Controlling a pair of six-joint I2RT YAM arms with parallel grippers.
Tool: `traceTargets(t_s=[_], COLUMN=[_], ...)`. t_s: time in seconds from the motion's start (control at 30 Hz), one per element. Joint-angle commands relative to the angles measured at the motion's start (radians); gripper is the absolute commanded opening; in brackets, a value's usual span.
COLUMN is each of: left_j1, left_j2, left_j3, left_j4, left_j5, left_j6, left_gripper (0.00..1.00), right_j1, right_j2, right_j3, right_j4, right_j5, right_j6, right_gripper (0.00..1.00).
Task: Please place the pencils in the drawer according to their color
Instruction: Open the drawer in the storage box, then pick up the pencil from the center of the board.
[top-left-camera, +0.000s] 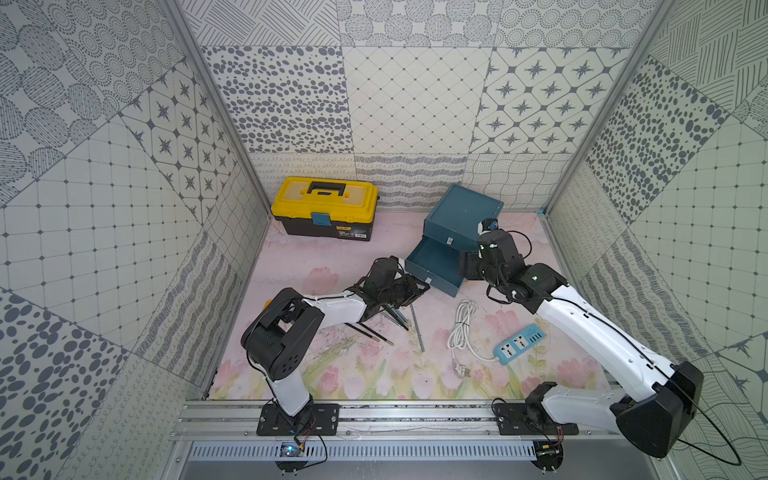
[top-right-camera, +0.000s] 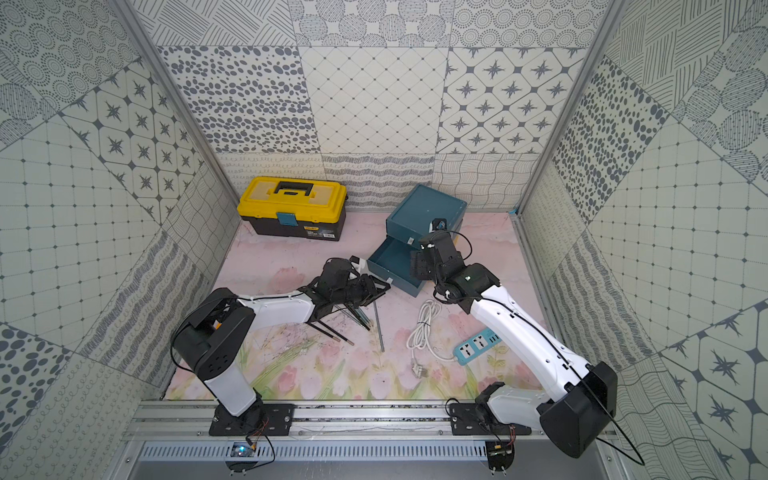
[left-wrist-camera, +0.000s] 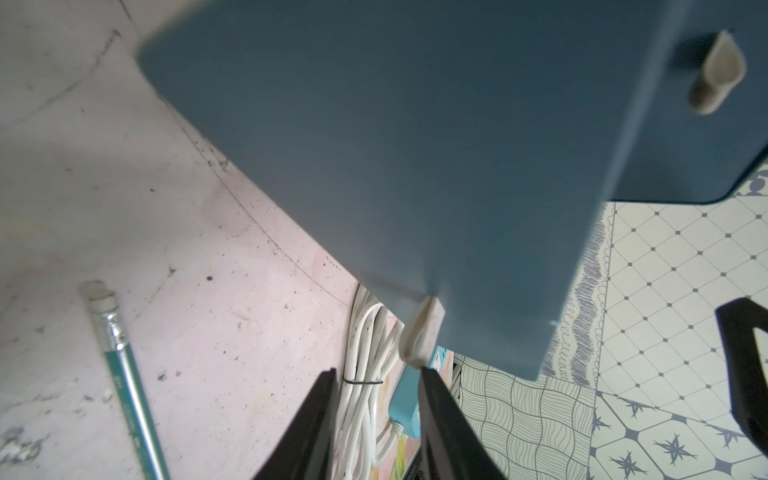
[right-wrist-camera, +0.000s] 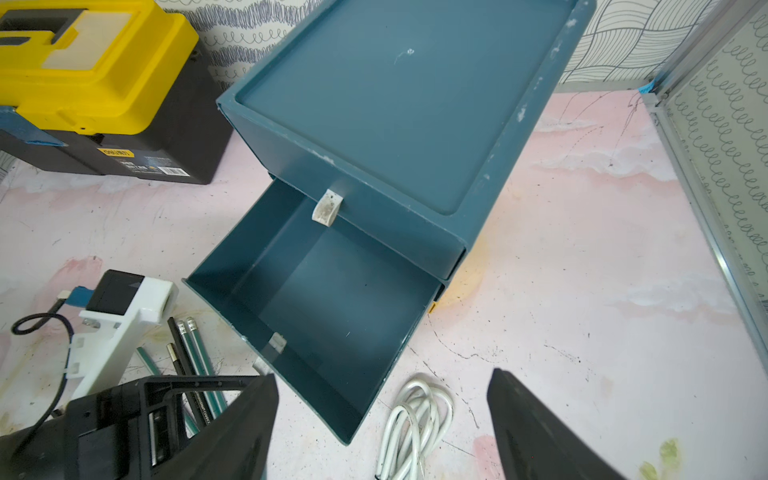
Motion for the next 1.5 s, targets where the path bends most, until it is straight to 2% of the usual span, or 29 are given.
traceTargets(t_s=[0.0, 0.17, 0.4, 0.5, 0.67, 0.8, 1.0, 1.23, 1.47], left_j1=[-0.005, -0.005, 0.001, 0.011, 0.015, 0.035, 0.104, 0.127, 0.139], left_j2=[-0.082, -0.229, -0.377, -0.411, -0.437, -0.445, -0.453, -0.465, -0.449], left_j3=[-0.026, -0.066, -0.080, -0.081, -0.062, -0.062, -0.104, -0.126, -0.126], left_j4=[-0.100, -0.248, -0.462, -0.531, -0.635, -0.708, -0.728, -0.722, -0.730], left_j5=[-0.056, -0.224, -0.491, -0.567, -0.653, -0.703, -0.674, -0.675, -0.668], left_j6=[0.063, 0.092, 0.087, 0.078, 0.102, 0.092, 0.043, 0.035, 0.027], left_gripper=[0.43, 0.57, 0.89, 0.99, 0.99, 0.99, 0.99, 0.99, 0.99], right_j1=[0.038, 0.135, 0.287, 0.343, 0.416, 0.423, 0.404, 0.363, 0.356], right_j2=[-0.020, 0.001, 0.095, 0.152, 0.244, 0.296, 0.365, 0.424, 0.485], right_j3=[0.041, 0.045, 0.058, 0.050, 0.028, 0.007, -0.005, -0.016, -0.025], right_j4=[-0.008, -0.031, -0.043, -0.044, -0.043, -0.042, -0.042, -0.042, -0.042], right_j5=[0.024, 0.043, 0.032, 0.008, -0.028, -0.058, -0.092, -0.142, -0.143], right_j6=[0.023, 0.070, 0.124, 0.138, 0.161, 0.186, 0.189, 0.168, 0.165], right_gripper=[0.82, 0.73, 0.61, 0.61, 0.60, 0.59, 0.52, 0.41, 0.40])
